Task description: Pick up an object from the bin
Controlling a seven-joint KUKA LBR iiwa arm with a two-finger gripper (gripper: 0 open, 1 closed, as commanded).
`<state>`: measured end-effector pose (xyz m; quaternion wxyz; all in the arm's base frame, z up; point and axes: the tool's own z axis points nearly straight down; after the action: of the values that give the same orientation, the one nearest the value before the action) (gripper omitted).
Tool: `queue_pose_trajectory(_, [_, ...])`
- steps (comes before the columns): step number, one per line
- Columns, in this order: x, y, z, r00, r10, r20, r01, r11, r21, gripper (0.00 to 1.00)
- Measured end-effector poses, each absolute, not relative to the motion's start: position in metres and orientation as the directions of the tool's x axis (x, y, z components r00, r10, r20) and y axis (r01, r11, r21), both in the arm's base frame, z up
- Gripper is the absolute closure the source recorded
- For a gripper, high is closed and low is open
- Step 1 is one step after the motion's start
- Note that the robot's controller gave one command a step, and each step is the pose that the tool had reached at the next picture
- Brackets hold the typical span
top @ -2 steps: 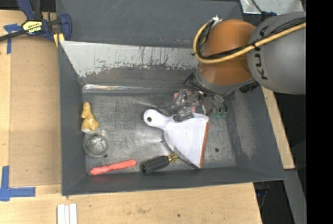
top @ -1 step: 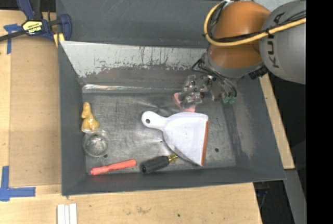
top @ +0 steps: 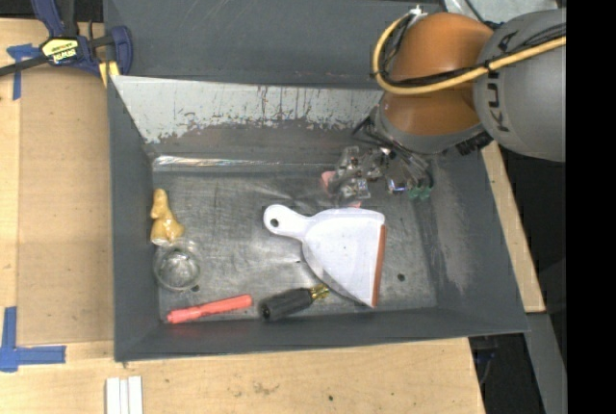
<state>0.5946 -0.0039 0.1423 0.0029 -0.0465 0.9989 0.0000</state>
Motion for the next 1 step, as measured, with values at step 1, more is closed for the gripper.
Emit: queue_pose_trajectory(1, [0.5748,-0.0067,0.1415,-0.996,0.091,-0.002,0.091,0.996,0.0,1.0])
